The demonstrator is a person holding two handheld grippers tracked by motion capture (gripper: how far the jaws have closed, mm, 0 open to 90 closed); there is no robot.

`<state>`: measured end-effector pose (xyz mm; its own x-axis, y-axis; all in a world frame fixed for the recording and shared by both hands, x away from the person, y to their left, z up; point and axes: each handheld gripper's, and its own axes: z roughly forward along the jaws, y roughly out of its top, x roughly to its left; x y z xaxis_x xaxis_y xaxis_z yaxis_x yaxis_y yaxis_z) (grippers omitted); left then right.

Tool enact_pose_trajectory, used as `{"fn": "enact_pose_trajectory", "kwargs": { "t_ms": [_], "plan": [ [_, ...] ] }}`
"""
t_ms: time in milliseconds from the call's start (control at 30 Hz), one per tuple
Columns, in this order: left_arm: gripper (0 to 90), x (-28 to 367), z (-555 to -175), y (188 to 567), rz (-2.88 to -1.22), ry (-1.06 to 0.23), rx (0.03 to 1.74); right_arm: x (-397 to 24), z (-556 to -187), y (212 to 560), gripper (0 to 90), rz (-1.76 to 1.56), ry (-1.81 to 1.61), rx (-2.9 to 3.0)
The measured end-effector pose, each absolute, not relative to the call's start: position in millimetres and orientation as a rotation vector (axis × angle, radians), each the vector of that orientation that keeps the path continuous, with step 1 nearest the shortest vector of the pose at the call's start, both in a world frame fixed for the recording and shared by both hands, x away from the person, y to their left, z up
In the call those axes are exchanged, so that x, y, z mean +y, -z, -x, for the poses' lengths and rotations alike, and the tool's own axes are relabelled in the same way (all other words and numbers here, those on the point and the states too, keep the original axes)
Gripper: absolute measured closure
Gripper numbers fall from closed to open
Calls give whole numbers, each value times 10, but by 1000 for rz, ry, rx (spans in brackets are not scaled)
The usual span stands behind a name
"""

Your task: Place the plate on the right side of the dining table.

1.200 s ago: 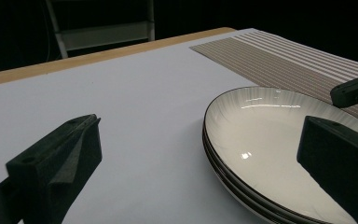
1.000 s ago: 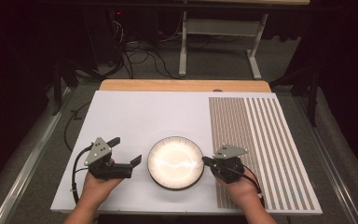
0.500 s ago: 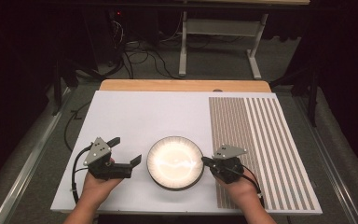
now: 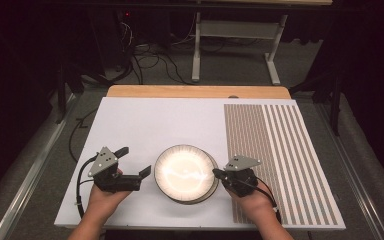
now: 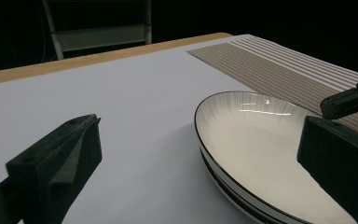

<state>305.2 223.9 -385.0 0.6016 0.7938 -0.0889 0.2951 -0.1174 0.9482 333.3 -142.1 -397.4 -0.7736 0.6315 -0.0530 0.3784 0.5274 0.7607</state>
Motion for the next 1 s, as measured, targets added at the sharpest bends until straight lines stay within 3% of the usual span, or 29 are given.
{"fn": "enact_pose_trajectory", "kwargs": {
  "t_ms": [967,1000],
  "plan": [
    [2,2224,-3046,3845,-1683,-527,909,-1261,-3313,4006,900,-806,-1155,2501],
    [2,2226,-3042,3842,-1678,-526,910,-1159,-3277,4041,900,-752,-1049,2517]
  ]
}}
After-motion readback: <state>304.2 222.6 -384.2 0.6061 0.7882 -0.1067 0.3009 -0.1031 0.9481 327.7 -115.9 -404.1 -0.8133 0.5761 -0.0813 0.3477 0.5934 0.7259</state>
